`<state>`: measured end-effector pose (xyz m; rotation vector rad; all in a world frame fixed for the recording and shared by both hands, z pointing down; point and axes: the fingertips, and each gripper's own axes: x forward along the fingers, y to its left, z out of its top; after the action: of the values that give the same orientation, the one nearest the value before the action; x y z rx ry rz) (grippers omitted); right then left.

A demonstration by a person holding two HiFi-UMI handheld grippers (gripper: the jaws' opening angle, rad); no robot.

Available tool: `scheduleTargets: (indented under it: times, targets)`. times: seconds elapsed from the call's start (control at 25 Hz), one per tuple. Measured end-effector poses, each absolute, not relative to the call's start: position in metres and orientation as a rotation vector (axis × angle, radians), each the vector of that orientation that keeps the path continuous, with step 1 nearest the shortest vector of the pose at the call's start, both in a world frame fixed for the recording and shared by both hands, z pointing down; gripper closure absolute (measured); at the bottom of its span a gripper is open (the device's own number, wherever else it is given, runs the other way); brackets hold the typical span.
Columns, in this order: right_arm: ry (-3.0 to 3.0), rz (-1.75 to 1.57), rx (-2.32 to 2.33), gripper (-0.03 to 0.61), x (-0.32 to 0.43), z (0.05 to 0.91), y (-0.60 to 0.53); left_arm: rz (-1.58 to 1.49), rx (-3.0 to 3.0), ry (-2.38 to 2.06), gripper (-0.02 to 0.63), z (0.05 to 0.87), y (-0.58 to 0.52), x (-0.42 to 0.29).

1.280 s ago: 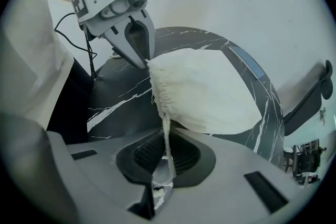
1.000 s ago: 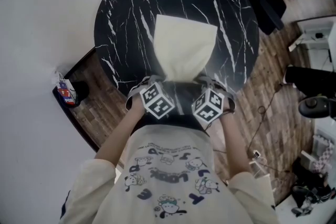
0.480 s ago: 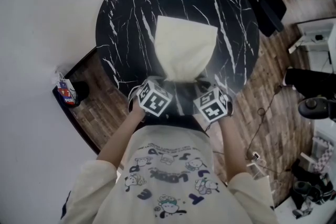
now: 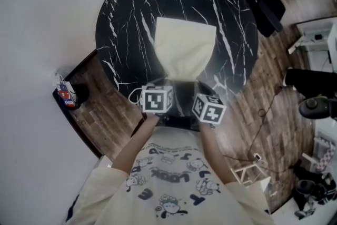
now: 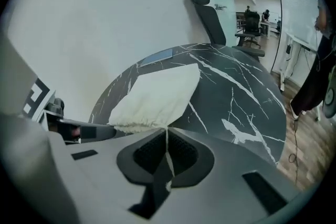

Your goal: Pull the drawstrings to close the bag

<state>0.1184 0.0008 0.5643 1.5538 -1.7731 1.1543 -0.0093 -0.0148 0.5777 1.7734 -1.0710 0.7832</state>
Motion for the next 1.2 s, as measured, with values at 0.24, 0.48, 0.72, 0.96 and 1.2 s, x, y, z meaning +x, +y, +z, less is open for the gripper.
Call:
scheduleTargets:
  times: [0.24, 0.48, 0.72, 0.96, 1.2]
  targets:
    - [-1.764, 1.147, 1.563, 0.558, 0.12, 0.562, 0.002, 0.701, 1.707, -1.093, 0.568, 0.578, -0.013, -0.012]
    - [-1.761, 1.218, 1.641, 0.558, 0.123, 0.561, 0.001, 0.629, 1.655, -1.077, 0.568, 0.579, -0.011, -0.013]
    - [-1.744, 1.319, 1.741, 0.558, 0.128, 0.558, -0.001, 0.578, 1.626, -1.078, 0.568, 0.576, -0.014, -0.016]
    - [-1.688, 1.431, 1.826, 0.558, 0.134, 0.561, 0.003, 0.562, 1.585, -1.104, 0.568, 0.581, -0.015, -0.027]
    - [-1.64, 1.48, 1.907, 0.558, 0.157, 0.565, 0.011, 0.439, 1.447, -1.129, 0.568, 0.586, -0.014, -0.052]
